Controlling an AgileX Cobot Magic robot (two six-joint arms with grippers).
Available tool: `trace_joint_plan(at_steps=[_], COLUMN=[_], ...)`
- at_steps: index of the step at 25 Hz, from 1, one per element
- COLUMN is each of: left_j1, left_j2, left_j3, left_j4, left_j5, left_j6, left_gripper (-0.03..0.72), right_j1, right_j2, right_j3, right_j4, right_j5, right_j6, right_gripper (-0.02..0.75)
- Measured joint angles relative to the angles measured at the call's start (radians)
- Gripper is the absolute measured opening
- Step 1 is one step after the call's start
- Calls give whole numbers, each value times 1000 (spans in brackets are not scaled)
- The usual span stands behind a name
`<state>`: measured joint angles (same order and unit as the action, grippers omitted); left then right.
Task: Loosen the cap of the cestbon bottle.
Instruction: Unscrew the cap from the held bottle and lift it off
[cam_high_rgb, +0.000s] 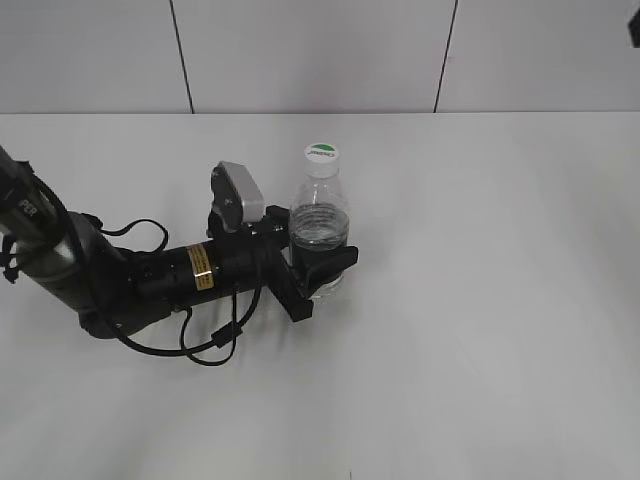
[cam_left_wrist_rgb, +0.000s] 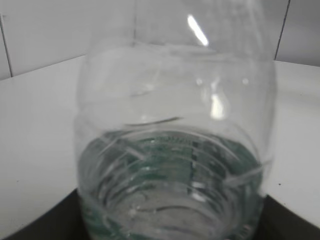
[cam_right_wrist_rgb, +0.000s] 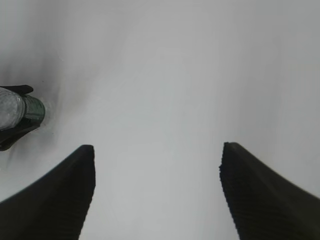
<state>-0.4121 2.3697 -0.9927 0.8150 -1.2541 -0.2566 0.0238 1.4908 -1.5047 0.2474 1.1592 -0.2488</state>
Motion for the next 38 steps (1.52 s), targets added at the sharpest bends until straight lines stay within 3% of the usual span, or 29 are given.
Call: trace_joint_plan(at_steps=[17,23,32,38], left_j1=[0,0,0,0], left_j2=[0,0,0,0], left_j3=[0,0,0,0], left_j4=[1,1,1,1], left_j5=[-1,-1,-1,-1], left_j6=[0,0,0,0], left_gripper=[405,405,405,405], right_j1=[235,288,438,494], right_j2=[425,465,531,577], right_j3=[-382,-397,-397,-398], right_j4=[-35,53,60,66], right_j5=[54,56,56,58], right_j6=[88,133,204,230], right_gripper=[615,598,596,595])
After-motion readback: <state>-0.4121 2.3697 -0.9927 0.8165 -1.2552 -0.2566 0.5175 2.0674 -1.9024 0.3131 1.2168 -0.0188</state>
